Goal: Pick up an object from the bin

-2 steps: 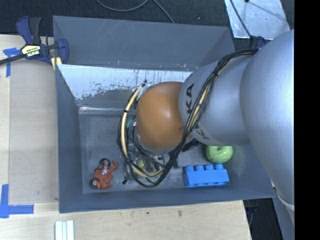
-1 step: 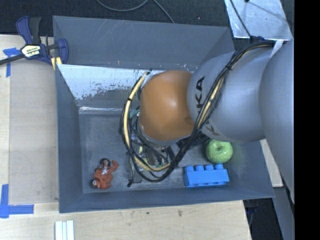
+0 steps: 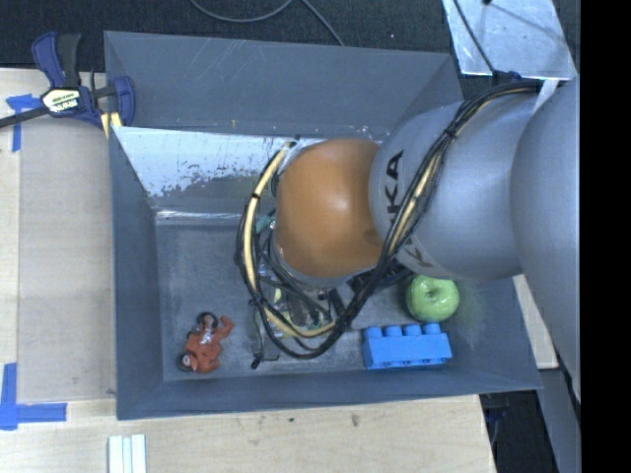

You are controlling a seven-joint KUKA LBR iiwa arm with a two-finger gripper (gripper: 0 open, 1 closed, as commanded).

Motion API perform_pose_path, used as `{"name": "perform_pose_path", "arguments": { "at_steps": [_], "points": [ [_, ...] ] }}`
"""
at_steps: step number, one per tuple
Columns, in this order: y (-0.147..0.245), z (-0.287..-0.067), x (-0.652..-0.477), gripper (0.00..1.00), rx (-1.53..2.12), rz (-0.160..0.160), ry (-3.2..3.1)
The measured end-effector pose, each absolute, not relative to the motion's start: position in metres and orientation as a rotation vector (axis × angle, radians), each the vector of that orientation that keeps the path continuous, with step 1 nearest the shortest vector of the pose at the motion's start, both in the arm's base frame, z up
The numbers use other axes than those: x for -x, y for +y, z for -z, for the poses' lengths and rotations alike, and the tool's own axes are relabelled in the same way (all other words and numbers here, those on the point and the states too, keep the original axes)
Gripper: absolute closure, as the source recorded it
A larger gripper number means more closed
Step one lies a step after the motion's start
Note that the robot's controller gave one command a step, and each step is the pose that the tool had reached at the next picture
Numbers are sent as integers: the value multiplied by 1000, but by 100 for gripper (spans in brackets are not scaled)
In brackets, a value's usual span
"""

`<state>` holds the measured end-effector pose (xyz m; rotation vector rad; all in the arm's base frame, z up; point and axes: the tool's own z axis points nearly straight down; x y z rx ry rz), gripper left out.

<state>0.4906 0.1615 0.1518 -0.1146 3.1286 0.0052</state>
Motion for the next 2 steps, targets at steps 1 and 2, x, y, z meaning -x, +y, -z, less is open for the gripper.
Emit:
{"name": "perform_pose_path", "arguments": {
  "at_steps": [1,2],
  "points": [
    [174,-138,-493,0,202,-3,3119],
    [231,-70,-487,100,519,-4,3086]
  ]
}}
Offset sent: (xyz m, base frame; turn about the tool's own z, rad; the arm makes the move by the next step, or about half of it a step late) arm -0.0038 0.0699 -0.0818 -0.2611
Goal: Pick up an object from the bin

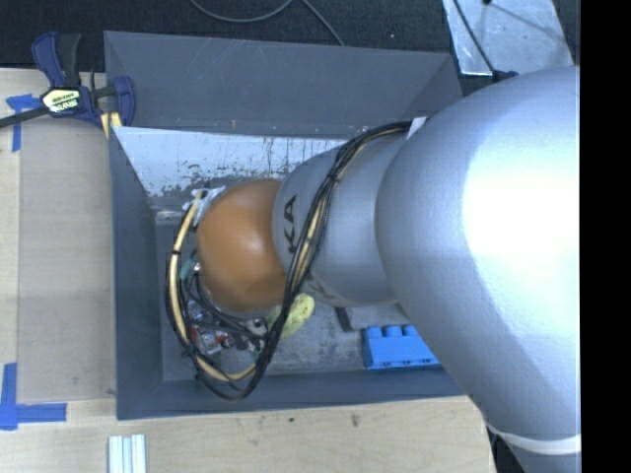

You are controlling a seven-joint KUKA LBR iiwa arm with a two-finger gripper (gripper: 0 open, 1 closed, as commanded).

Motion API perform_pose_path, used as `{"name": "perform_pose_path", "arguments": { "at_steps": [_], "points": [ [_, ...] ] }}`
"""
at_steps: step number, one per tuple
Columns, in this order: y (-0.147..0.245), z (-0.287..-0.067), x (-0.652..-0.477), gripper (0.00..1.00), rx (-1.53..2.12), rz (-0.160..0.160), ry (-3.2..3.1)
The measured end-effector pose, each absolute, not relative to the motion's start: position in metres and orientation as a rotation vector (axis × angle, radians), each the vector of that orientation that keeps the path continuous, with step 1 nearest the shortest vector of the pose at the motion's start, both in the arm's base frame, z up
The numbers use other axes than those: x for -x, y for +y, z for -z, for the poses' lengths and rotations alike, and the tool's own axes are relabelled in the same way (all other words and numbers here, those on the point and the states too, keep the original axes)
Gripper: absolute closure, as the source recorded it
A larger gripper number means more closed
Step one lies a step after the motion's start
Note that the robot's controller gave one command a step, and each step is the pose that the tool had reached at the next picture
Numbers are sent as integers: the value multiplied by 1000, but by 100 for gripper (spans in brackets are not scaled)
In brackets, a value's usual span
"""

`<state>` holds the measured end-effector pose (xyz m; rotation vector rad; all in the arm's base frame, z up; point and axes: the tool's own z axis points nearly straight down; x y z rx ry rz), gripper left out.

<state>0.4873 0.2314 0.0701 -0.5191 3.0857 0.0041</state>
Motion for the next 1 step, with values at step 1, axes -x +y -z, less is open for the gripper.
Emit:
{"name": "perform_pose_path", "arguments": {
  "at_steps": [1],
  "points": [
    [231,-70,-487,100,518,-4,3086]
  ]
}}
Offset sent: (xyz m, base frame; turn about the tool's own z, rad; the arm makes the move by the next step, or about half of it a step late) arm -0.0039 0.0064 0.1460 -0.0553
